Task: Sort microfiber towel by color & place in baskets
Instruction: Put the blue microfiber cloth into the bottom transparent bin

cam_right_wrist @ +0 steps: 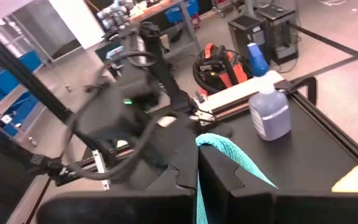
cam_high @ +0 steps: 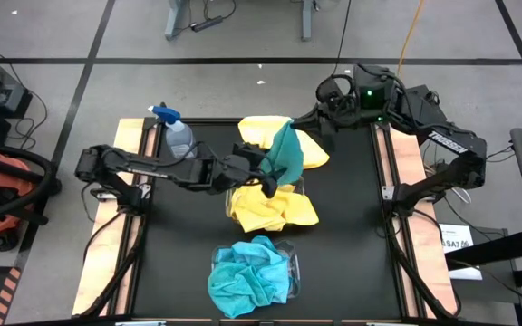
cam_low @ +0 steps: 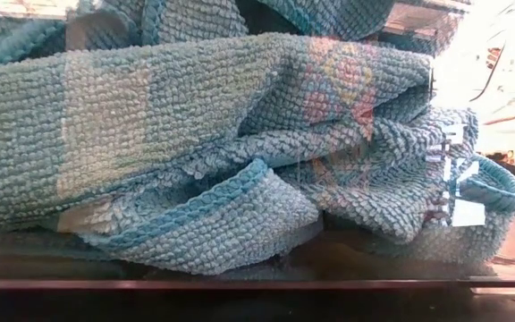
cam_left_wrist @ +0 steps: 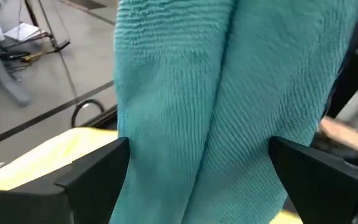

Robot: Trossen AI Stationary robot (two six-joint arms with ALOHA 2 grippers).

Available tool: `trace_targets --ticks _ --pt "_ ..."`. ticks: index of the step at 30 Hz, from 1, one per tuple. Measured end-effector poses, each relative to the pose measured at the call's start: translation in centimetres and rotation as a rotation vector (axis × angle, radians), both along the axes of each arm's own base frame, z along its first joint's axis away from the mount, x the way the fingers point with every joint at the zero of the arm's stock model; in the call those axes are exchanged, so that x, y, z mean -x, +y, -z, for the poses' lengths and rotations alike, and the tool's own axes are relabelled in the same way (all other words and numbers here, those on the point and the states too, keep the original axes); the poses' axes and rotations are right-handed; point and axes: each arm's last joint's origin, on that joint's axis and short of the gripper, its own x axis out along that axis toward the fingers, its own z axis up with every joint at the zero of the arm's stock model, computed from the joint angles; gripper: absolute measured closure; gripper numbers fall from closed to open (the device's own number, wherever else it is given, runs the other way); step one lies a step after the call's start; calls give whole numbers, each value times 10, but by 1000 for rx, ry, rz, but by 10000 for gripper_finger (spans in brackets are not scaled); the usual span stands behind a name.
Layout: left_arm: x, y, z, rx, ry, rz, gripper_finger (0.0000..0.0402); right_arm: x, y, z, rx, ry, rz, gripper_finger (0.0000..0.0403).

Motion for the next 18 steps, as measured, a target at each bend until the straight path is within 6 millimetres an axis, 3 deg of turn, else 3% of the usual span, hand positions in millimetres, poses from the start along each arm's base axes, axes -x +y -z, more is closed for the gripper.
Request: trace_targets --ticks 5,8,11,16,18 --pt "-17 13 2 27 -117 100 15 -2 10 -1 -2 7 -33 402" --pt "-25 17 4 31 -160 196 47 -3 14 0 -2 14 -49 402" --pt "-27 17 6 37 -160 246 129 -4 18 0 4 17 -49 402" --pt "-25 18 14 29 -60 263 344 -2 22 -1 7 20 -64 402" --pt "-22 16 13 20 -39 274 382 1 26 -1 12 27 -79 402"
